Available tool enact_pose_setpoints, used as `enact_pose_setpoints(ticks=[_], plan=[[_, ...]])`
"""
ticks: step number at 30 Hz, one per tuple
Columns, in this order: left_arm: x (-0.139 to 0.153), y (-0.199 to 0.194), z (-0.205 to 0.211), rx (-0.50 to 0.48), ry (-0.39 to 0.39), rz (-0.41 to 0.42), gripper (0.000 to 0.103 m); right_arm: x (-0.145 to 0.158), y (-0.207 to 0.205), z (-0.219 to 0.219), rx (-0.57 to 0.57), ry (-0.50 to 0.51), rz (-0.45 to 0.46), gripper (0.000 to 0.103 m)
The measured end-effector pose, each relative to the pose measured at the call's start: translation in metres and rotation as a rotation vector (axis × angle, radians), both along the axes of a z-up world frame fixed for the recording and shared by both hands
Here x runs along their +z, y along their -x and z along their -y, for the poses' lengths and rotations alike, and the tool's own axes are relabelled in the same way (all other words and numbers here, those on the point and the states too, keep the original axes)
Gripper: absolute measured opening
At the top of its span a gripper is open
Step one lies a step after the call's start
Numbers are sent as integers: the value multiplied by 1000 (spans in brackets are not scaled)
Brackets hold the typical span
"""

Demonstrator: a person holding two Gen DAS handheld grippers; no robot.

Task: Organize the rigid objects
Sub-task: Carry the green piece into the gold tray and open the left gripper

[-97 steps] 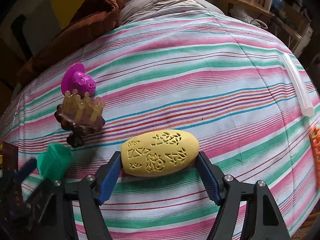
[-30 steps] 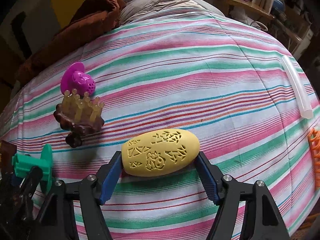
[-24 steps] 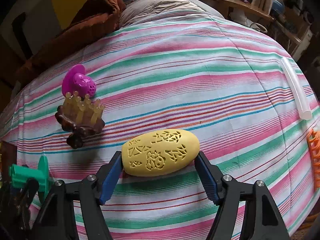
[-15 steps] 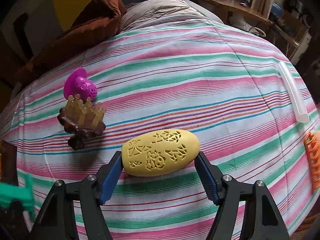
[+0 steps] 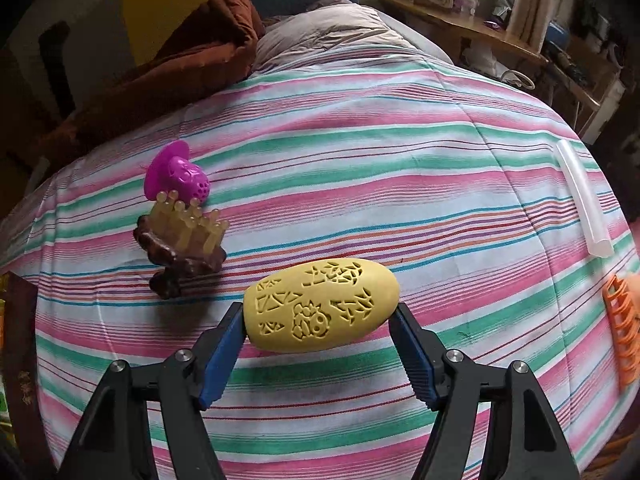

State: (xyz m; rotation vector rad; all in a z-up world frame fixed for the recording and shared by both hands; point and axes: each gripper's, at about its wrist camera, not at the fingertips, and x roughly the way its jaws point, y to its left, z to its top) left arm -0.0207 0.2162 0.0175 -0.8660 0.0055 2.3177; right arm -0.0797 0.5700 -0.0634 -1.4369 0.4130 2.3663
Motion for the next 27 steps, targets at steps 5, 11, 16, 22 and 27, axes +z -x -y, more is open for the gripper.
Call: enact_pose_setpoints(ticks=[5, 11, 16, 22, 27], plan=[[-1, -2, 49, 91, 1, 1, 35, 7, -4, -6, -29, -3, -40, 72], [-8, -3, 115, 227, 1, 19, 35, 8, -7, -14, -59, 22, -59, 72], [-13, -4, 170, 355, -21, 30, 35, 8, -7, -13, -59, 14, -66, 72], [-20, 7, 226, 509, -27, 54, 35, 17, -11, -17, -82, 4, -122, 72], [-31, 17, 256, 603, -13, 62, 35, 25, -15, -20, -94, 9, -177, 72]])
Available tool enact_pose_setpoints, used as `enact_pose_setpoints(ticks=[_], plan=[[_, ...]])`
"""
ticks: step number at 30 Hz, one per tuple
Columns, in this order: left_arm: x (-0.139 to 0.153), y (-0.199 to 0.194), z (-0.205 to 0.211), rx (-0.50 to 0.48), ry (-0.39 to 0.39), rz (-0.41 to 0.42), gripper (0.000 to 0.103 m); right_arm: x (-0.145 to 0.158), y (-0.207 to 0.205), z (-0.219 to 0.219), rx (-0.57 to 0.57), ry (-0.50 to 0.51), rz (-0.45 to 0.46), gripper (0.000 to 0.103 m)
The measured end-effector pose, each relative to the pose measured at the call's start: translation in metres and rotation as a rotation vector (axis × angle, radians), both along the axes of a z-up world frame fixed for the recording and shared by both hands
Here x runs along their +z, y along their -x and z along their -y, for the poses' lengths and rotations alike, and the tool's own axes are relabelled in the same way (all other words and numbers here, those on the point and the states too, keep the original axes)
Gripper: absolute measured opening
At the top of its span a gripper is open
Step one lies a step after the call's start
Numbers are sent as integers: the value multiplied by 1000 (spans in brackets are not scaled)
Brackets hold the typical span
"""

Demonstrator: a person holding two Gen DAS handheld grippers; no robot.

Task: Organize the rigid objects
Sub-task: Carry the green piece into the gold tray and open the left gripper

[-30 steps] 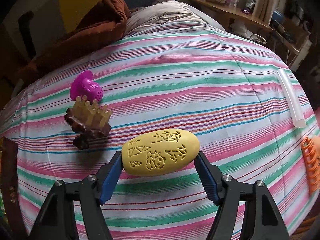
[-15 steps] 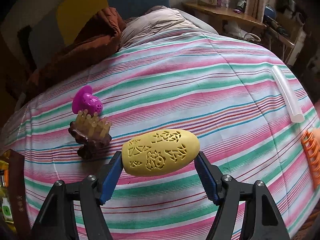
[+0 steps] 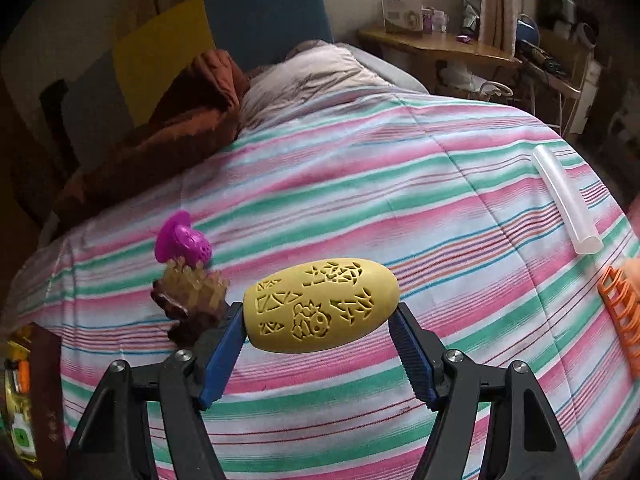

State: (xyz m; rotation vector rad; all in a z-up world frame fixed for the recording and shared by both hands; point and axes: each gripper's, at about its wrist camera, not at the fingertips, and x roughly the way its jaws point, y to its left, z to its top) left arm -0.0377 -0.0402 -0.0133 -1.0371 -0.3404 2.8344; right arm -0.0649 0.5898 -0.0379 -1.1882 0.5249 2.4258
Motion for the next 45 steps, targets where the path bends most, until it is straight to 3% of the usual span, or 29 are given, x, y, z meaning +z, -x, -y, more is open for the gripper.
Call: enact_pose_setpoints(ticks=[9, 20, 23, 30, 37, 45], plan=[[-31, 37, 24, 72, -8, 125, 35, 7, 6, 18, 67, -66, -37, 72], [-50, 66, 8, 57, 39, 213, 35, 8, 5, 15, 55, -43, -57, 72], [-46, 63, 7, 70, 69, 195, 46, 7, 6, 16, 58, -40, -53, 72], [-30, 36, 16, 111, 37, 113, 46, 6, 7, 21, 76, -54, -43, 72], [-17, 6, 14, 81, 34, 38, 46, 5, 7, 35, 110, -34, -15, 72], [-16, -4, 8, 36, 10, 39, 46, 4, -3, 74, 186, 33, 14, 72]])
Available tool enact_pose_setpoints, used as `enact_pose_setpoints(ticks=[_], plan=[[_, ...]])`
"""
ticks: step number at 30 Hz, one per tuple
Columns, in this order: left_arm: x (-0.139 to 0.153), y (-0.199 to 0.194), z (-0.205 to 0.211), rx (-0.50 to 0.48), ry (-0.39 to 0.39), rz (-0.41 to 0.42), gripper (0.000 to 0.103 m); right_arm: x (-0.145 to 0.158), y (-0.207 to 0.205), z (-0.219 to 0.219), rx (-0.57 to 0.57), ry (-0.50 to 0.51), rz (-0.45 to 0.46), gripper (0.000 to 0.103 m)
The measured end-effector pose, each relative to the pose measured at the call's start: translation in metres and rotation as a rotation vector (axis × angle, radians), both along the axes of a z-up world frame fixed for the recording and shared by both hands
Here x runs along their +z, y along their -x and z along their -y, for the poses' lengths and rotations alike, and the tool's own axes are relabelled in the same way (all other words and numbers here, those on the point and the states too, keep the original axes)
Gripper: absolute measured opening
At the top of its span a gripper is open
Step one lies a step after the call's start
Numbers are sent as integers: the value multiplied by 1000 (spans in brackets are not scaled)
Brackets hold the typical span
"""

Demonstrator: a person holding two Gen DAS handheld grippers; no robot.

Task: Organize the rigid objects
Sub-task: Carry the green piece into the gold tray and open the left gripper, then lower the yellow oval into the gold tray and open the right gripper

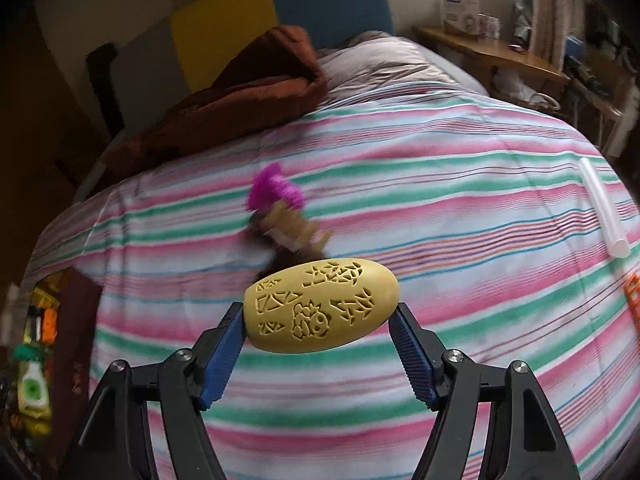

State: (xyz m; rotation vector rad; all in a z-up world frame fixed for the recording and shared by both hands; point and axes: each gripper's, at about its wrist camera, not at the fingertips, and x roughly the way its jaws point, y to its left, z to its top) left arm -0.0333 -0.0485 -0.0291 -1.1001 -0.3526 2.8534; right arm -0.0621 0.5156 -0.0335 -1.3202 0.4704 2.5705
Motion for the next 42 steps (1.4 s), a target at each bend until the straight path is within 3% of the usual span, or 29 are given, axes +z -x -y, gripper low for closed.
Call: enact_pose_setpoints(ticks=[10, 23, 32, 42], plan=[[4, -8, 1, -17, -47, 10, 46, 20, -13, 89, 195, -48, -25, 72], [15, -16, 33, 35, -62, 4, 46, 35, -18, 249, 529, 32, -60, 72], [27, -24, 56, 86, -82, -32, 46, 37, -23, 356, 760, 56, -57, 72], [41, -35, 78, 134, -112, -59, 46, 29, -9, 451, 939, 28, -34, 73]])
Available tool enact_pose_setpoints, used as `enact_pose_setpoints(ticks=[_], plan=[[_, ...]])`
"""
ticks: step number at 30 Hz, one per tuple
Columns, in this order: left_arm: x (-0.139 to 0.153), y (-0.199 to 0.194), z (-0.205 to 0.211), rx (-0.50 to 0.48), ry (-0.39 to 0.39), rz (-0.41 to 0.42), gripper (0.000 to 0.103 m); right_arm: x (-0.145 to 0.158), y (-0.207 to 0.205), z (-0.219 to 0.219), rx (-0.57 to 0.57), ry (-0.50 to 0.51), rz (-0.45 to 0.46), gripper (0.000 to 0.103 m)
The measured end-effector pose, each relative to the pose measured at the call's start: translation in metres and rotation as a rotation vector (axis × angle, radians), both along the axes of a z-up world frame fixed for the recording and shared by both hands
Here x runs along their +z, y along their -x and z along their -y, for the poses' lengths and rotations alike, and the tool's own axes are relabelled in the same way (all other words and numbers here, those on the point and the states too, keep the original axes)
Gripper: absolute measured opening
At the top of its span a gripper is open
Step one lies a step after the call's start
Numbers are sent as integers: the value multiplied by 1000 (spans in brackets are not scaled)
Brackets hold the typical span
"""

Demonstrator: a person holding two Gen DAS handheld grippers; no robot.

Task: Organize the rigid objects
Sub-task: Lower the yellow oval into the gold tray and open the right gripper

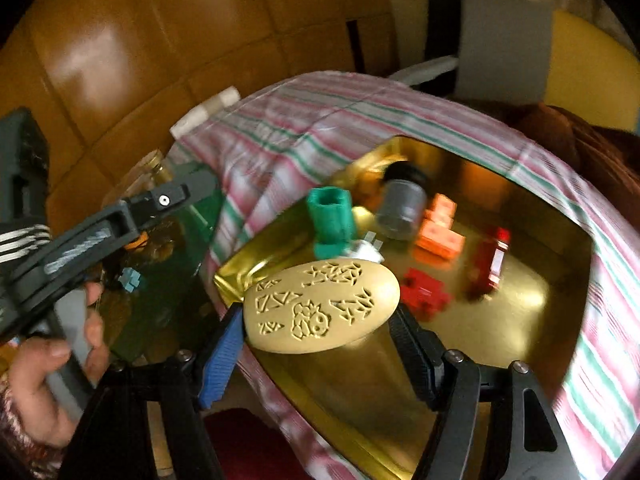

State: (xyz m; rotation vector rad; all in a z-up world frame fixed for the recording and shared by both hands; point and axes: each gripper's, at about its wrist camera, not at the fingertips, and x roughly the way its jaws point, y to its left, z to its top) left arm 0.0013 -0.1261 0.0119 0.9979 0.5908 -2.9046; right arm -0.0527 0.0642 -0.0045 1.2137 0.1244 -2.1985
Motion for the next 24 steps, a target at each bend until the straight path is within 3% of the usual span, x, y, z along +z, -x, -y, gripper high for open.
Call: enact_pose_setpoints(ticks=[8, 10, 13, 19, 24], plan=[[7, -9, 7, 20, -14, -25, 46, -26, 22, 51, 74, -109, 6, 72], [7, -9, 5, 13, -18, -25, 46, -29, 22, 56, 96, -148, -21, 61], [6, -9, 2, -1, -24, -21, 47, -33, 27, 52, 93, -198, -31, 60], [5, -8, -3, -12, -20, -15, 47, -40, 34, 30, 60, -142, 45, 60], [4, -9, -5, -8, -16, -10, 47, -36, 31, 16, 26, -110, 55, 60]])
